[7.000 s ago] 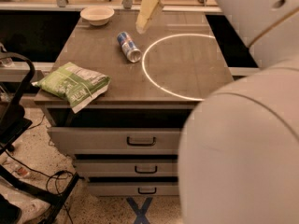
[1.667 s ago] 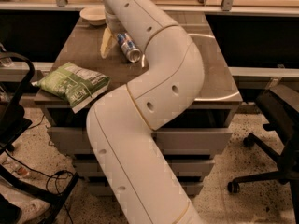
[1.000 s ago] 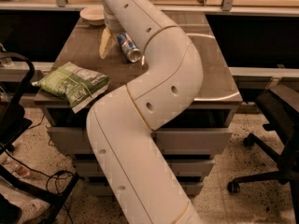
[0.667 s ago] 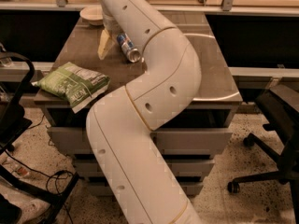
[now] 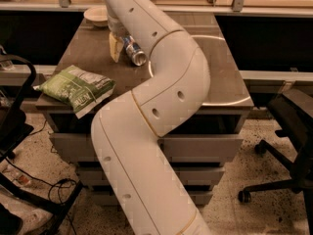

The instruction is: Place redbull can upright

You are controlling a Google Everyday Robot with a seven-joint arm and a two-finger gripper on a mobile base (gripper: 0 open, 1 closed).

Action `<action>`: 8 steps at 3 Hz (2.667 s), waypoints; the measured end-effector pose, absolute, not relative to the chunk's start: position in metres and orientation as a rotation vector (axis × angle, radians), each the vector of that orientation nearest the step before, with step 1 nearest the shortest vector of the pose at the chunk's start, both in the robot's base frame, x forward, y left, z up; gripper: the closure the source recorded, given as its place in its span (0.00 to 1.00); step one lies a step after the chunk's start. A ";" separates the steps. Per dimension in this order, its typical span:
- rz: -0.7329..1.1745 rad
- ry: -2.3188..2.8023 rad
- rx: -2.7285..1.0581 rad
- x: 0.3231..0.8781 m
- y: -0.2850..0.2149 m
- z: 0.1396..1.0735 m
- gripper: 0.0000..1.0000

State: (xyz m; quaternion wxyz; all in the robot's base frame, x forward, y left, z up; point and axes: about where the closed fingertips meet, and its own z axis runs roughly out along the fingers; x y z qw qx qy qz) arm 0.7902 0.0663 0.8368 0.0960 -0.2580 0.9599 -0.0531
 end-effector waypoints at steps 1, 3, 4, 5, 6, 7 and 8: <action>-0.154 2.835 -0.763 0.792 0.068 0.838 0.70; -0.145 2.812 -0.760 0.799 0.071 0.836 1.00; -0.145 2.812 -0.760 0.799 0.071 0.836 1.00; -0.081 2.689 -0.704 0.810 0.062 0.883 1.00; 0.000 2.589 -0.673 0.816 0.049 0.922 1.00; 0.070 2.507 -0.633 0.818 0.030 0.955 1.00; 0.161 2.424 -0.594 0.818 0.005 0.980 1.00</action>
Offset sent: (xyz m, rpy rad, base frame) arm 0.0029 0.0013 -0.0002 0.0042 -0.0082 0.0012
